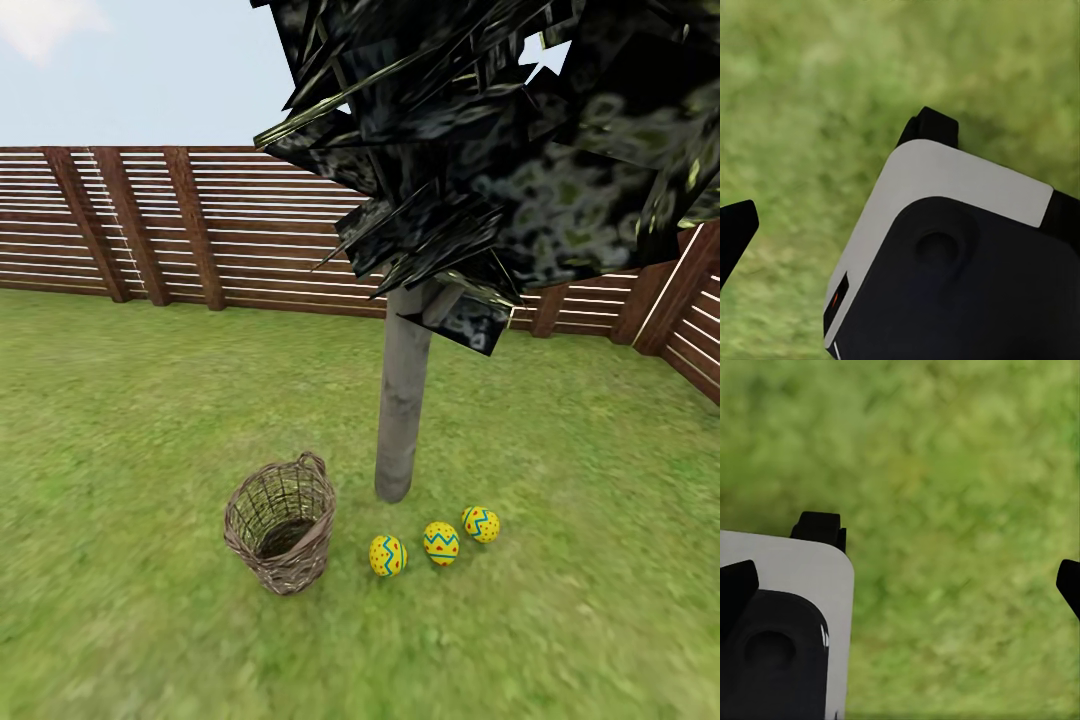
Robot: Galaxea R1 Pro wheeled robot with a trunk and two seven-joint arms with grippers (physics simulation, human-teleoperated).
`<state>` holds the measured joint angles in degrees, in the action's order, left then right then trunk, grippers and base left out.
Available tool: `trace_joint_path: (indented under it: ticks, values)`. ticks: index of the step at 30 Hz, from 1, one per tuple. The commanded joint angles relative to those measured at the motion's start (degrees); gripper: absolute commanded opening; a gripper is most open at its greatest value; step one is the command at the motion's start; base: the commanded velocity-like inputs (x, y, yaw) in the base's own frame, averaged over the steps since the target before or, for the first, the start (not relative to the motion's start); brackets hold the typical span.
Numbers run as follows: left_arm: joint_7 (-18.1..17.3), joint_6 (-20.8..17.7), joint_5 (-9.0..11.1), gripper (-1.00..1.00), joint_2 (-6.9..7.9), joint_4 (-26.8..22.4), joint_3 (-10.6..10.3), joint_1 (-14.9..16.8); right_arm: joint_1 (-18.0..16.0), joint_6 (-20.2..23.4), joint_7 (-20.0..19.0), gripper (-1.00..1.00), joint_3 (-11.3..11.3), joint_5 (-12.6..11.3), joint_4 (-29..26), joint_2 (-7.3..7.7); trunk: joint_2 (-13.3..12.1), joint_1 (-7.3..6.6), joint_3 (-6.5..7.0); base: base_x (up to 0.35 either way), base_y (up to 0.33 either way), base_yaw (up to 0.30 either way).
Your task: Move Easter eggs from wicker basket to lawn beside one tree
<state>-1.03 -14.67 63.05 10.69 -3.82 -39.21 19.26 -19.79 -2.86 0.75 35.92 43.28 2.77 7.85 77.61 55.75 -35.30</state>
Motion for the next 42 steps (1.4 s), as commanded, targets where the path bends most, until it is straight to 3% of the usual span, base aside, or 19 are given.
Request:
trace_joint_path:
  ticks: [1, 42]
  values:
    - [-0.11, -0.19, 0.32, 1.0, 0.03, -0.05, -0.34, 0.04, -0.07, -0.3, 0.08, 1.0, 0.43, 0.31, 0.22, 0.06, 0.03, 0.0, -0.05, 0.0, 0.0, 0.0]
    - [-0.11, -0.19, 0.32, 1.0, -0.05, -0.05, -0.34, 0.06, -0.07, -0.3, 0.06, 1.0, 0.44, 0.31, 0.22, 0.06, 0.03, 0.0, -0.05, 0.0, 0.0, 0.0]
